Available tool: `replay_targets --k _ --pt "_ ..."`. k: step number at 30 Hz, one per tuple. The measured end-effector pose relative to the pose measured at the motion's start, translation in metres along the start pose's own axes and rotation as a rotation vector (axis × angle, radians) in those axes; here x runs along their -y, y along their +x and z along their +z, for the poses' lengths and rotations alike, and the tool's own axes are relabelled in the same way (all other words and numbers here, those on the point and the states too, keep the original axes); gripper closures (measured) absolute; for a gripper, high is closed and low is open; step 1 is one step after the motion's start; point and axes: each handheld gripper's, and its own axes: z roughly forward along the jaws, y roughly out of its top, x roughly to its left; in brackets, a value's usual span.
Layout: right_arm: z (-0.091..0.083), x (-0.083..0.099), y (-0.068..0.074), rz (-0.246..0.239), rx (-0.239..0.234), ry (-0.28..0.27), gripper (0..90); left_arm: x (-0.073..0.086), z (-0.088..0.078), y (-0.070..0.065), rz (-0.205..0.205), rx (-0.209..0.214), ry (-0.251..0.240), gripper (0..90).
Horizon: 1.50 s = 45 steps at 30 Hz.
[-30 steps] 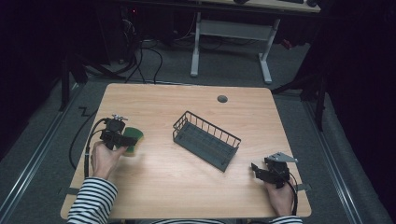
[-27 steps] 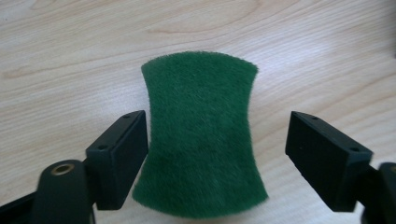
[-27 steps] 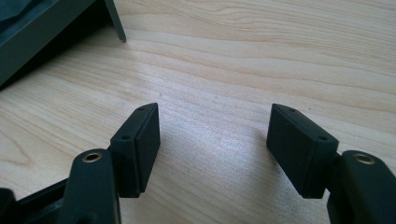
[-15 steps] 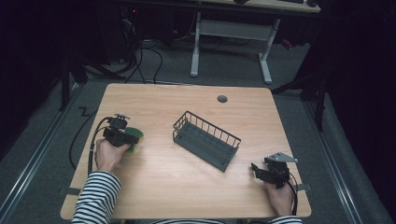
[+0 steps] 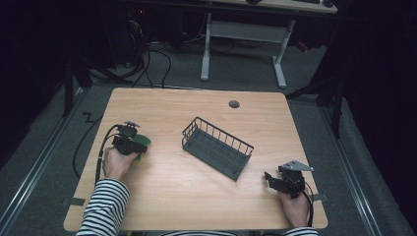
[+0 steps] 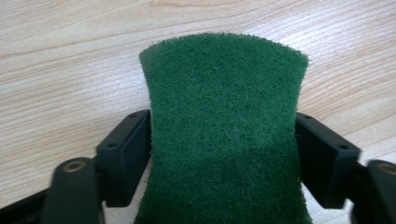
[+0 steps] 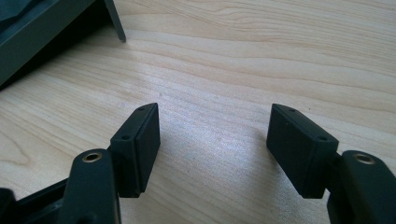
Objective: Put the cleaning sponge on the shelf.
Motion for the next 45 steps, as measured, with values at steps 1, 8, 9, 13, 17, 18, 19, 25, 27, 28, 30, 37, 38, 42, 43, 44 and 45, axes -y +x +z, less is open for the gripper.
replay_targets --k 1,8,9,13,17,18,19,25,27,28,30,37,38,42,43,44,45 --pt "0.000 0.000 0.000 0.000 0.000 0.000 34.8 0.000 0.000 0.000 0.002 0.001 0.002 29.7" --pt "0.000 0.000 0.000 0.000 0.000 0.000 34.8 0.000 -0.001 0.000 -0.001 0.001 0.006 30.4" --pt "0.000 0.000 0.000 0.000 0.000 0.000 34.8 0.001 -0.003 0.000 0.000 0.002 0.001 30.6" --pt "0.000 0.000 0.000 0.000 0.000 0.000 34.8 0.001 -0.010 -0.002 0.002 0.004 -0.013 30.7" --pt "0.000 0.000 0.000 0.000 0.000 0.000 34.7 0.001 -0.015 -0.005 0.013 0.007 -0.025 30.7" --pt "0.000 0.000 0.000 0.000 0.000 0.000 34.7 0.001 -0.018 -0.007 0.015 0.011 -0.031 30.7" --pt "0.000 0.000 0.000 -0.001 -0.001 0.000 34.6 0.002 -0.022 -0.008 0.014 0.017 -0.042 30.7" --pt "0.000 0.000 0.000 -0.002 -0.002 0.000 34.5 0.003 -0.034 -0.014 0.026 0.054 -0.064 30.7" --pt "0.000 0.000 0.000 -0.002 -0.002 0.000 34.4 0.004 -0.038 -0.016 0.030 0.066 -0.070 30.7" --pt "0.000 0.000 0.000 -0.002 -0.002 0.001 34.3 0.004 -0.038 -0.016 0.030 0.066 -0.070 30.7" --pt "0.000 0.000 0.000 -0.002 -0.002 0.000 34.3 0.004 -0.045 -0.018 0.031 0.082 -0.084 30.7" --pt "0.000 0.000 0.000 -0.002 -0.002 0.001 34.2 0.005 -0.058 -0.025 0.042 0.092 -0.108 30.7" --pt "0.000 0.000 0.000 -0.003 -0.002 0.001 34.2 0.005 -0.064 -0.028 0.048 0.098 -0.129 30.7" --pt "0.000 0.000 0.000 -0.003 -0.003 0.001 34.1 0.004 -0.076 -0.038 0.082 0.104 -0.153 30.7" --pt "0.000 0.000 0.000 -0.004 -0.003 0.000 34.1 0.003 -0.079 -0.040 0.088 0.109 -0.157 30.7" --pt "0.000 0.000 0.000 -0.003 -0.003 0.001 34.0 0.002 -0.081 -0.042 0.087 0.120 -0.167 30.7" --pt "0.000 0.000 0.000 -0.003 -0.003 0.001 34.0 0.001 -0.084 -0.044 0.091 0.132 -0.168 30.7"
